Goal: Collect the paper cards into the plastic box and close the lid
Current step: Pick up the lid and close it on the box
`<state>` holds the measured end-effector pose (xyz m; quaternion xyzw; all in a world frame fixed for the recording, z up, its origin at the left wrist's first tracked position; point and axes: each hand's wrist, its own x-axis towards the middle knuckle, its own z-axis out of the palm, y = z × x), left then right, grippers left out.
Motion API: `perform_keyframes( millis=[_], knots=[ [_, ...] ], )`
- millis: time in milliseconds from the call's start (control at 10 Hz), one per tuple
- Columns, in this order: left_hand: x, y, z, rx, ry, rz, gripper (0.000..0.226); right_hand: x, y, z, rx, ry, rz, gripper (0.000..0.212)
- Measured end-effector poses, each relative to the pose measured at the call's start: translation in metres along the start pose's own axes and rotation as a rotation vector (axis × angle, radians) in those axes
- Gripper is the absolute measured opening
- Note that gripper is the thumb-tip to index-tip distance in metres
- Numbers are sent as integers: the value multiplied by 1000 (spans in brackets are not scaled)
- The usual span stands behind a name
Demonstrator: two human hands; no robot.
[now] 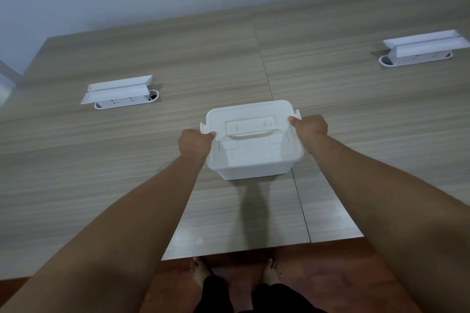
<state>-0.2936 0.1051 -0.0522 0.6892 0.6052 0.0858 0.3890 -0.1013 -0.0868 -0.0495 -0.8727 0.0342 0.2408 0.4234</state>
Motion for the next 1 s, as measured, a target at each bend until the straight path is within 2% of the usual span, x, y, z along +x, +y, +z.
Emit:
perform_keyframes(
  millis=[100,200,300,400,500,600,700,800,900,1000],
  knots=[
    [-9,-1,-1,107,23,93,36,-12,-2,9,-155,61,-100,42],
    [-8,-7,-5,94,-10,151,40,-17,1,5,-170,-19,-133,41],
    [-14,-16,-14,66,-96,277,44,-21,12,-1,-94,-253,-193,43],
    [-18,-16,-14,77,-102,277,55,-22,15,0,-91,-314,-203,61],
    [-23,-1,-5,159,-44,208,76,-25,10,10,-223,-194,-204,94],
    [-24,10,4,157,22,167,85,-24,8,15,-239,-140,-186,93],
    [-24,16,21,356,81,392,75,-16,11,19,-215,-173,-171,86],
    [-22,12,34,532,23,561,65,-18,7,15,-181,-166,-207,83],
    [-21,3,42,635,8,648,60,-53,-26,-16,37,-76,-305,77],
    [-19,0,47,608,37,712,57,-85,-52,-57,355,-54,-441,59]
  ],
)
